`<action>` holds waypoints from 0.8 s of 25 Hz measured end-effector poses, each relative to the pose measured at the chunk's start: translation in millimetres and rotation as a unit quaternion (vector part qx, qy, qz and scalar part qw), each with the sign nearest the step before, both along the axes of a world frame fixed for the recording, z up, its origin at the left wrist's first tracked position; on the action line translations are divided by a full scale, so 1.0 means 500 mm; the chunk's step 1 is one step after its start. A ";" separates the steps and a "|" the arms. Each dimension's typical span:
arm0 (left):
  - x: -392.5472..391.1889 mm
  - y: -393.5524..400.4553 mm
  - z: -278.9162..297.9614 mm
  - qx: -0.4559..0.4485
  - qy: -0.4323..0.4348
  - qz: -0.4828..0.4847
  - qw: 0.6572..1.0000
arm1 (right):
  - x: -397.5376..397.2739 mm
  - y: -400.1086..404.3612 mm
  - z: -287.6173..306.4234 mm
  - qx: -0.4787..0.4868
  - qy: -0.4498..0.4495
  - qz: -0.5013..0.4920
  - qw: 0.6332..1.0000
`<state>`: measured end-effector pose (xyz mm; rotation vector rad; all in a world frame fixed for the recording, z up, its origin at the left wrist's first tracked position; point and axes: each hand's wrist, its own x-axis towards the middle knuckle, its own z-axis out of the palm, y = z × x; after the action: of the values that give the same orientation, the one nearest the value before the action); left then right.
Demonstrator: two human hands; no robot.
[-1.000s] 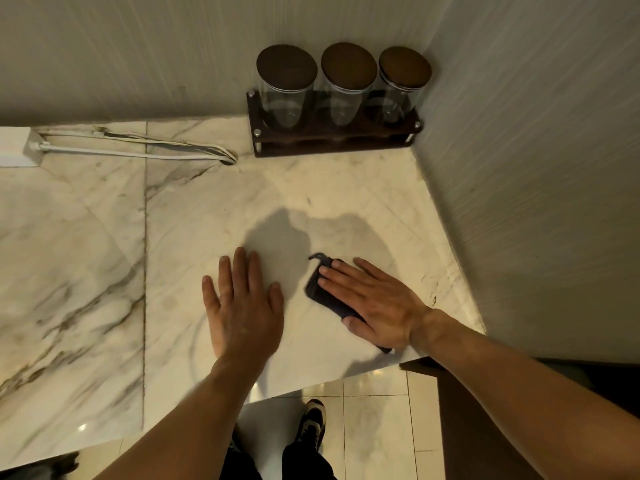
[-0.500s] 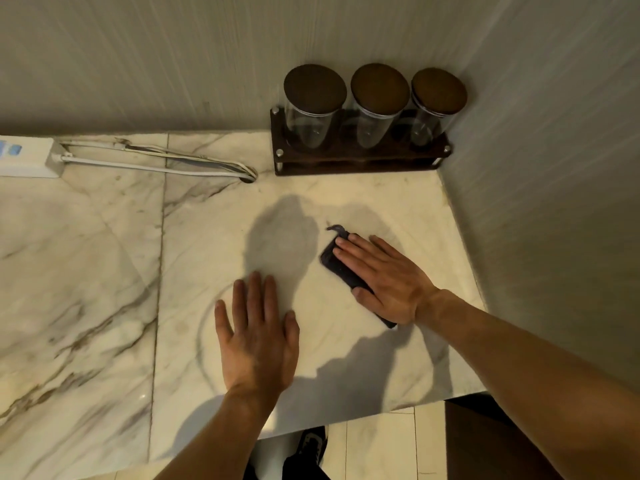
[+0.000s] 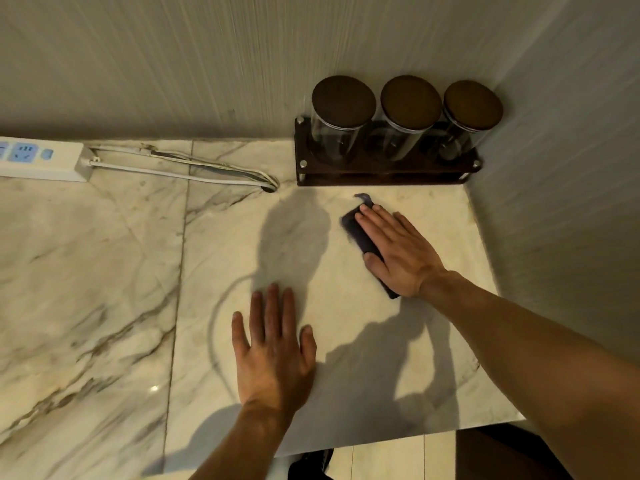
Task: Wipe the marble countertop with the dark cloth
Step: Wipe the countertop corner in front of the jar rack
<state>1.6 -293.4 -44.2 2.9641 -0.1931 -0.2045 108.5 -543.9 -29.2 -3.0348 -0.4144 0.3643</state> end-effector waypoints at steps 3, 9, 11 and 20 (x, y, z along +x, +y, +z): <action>0.001 0.000 -0.001 -0.001 -0.003 0.003 1.000 | 0.012 0.009 -0.006 0.007 -0.012 -0.053 0.998; 0.001 0.000 0.002 -0.009 -0.010 0.003 1.000 | 0.028 0.043 -0.009 0.030 -0.035 -0.217 0.975; 0.001 0.001 0.002 -0.011 -0.010 0.002 1.000 | 0.030 0.055 -0.010 0.042 -0.041 -0.267 0.962; 0.000 0.006 -0.005 -0.013 -0.013 -0.006 1.000 | 0.014 0.085 -0.017 0.090 -0.058 -0.449 0.887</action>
<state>1.4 -290.6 -46.8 2.9426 -0.2149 -0.1632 115.5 -501.2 -37.5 -2.6783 0.8882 0.0645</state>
